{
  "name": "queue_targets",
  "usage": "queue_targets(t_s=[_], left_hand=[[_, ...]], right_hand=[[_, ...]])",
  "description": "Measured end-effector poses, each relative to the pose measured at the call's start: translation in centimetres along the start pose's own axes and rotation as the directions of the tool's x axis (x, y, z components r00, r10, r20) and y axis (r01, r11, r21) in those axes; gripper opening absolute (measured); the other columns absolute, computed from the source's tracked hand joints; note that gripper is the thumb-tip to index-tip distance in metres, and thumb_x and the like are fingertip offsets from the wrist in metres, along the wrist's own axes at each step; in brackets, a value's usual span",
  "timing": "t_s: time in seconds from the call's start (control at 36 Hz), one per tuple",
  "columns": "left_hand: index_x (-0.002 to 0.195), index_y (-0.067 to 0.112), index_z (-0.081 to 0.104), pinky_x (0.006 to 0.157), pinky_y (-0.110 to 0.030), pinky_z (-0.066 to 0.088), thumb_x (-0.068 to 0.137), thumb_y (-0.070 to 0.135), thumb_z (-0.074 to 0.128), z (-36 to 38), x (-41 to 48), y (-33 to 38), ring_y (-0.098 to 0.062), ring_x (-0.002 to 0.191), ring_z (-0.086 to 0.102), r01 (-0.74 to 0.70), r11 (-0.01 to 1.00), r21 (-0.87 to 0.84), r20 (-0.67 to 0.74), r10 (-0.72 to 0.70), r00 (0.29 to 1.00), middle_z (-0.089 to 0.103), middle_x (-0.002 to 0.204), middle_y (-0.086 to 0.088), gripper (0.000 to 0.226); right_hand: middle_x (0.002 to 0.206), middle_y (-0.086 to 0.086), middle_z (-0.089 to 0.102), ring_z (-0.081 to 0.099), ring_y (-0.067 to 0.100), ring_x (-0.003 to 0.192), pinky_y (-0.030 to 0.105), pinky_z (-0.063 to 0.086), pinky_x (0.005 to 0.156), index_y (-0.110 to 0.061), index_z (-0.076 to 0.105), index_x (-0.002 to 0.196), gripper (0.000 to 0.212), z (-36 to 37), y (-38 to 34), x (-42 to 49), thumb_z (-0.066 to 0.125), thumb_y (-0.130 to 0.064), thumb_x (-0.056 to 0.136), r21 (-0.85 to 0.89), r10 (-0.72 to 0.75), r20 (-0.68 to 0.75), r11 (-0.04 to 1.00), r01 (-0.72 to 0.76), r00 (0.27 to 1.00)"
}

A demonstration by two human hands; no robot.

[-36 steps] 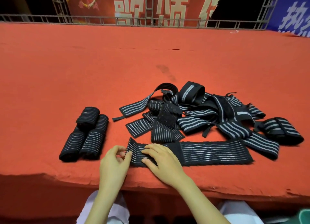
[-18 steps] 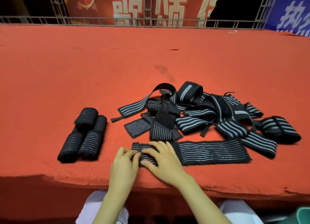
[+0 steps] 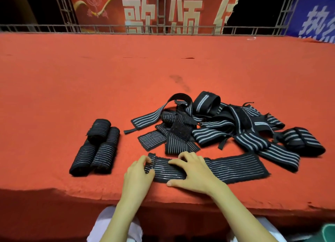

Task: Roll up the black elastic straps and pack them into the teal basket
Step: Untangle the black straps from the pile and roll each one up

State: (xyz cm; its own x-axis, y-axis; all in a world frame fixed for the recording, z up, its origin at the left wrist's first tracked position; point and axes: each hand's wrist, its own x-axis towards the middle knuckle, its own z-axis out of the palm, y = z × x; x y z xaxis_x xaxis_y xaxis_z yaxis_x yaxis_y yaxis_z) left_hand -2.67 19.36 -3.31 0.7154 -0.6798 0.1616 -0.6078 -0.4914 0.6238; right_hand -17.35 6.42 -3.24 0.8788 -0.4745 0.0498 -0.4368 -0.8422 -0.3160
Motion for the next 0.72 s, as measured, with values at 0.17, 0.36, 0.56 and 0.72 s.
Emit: queue_targets(t_s=[0.17, 0.36, 0.56, 0.72], left_hand=[[0.099, 0.024, 0.061, 0.069, -0.028, 0.035, 0.079, 0.015, 0.067, -1.1, -1.3, -1.7, -0.015, 0.076, 0.049, 0.035, 0.999, -0.042, -0.062, -0.037, 0.997, 0.053, 0.083, 0.006, 0.023], [0.097, 0.016, 0.059, 0.070, -0.031, 0.038, 0.078, 0.008, 0.071, -0.1, -2.7, -1.6, -0.019, 0.079, 0.054, -0.042, 0.996, -0.082, -0.205, 0.024, 0.978, 0.052, 0.091, 0.008, 0.025], [0.080, 0.014, 0.070, 0.076, -0.015, 0.034, 0.080, 0.029, 0.069, 1.6, -2.9, -1.9, -0.004, 0.081, 0.045, -0.267, 0.962, -0.064, -0.190, 0.251, 0.949, 0.058, 0.082, 0.008, 0.015], [0.089, 0.017, 0.076, 0.076, -0.005, 0.032, 0.086, 0.030, 0.055, 0.7, -2.8, -2.0, -0.001, 0.077, 0.052, -0.239, 0.956, -0.169, -0.025, 0.238, 0.971, 0.058, 0.084, 0.024, 0.025]], right_hand=[[0.123, -0.008, 0.039, 0.032, 0.013, 0.117, 0.032, 0.023, 0.099, -0.041, 0.043, 0.136, 0.086, 0.9, -2.3, -0.6, 0.028, -0.083, 0.063, -0.018, -0.021, 0.010, 1.000, 0.021, 1.000], [0.124, -0.014, 0.039, 0.032, 0.010, 0.119, 0.030, 0.022, 0.102, -0.041, 0.044, 0.135, 0.083, 1.4, -2.4, -0.5, 0.032, -0.084, 0.065, 0.032, -0.010, -0.014, 0.999, 0.011, 1.000], [0.137, -0.017, 0.037, 0.027, 0.005, 0.131, 0.028, 0.015, 0.111, -0.039, 0.042, 0.138, 0.082, 1.3, -1.4, -1.6, 0.034, -0.081, 0.068, 0.047, -0.008, -0.024, 0.999, 0.009, 1.000], [0.133, -0.018, 0.040, 0.029, 0.006, 0.129, 0.031, 0.010, 0.112, -0.040, 0.047, 0.127, 0.075, 0.4, -0.1, -2.7, 0.036, -0.082, 0.066, 0.006, 0.010, -0.047, 1.000, -0.010, 0.999]])
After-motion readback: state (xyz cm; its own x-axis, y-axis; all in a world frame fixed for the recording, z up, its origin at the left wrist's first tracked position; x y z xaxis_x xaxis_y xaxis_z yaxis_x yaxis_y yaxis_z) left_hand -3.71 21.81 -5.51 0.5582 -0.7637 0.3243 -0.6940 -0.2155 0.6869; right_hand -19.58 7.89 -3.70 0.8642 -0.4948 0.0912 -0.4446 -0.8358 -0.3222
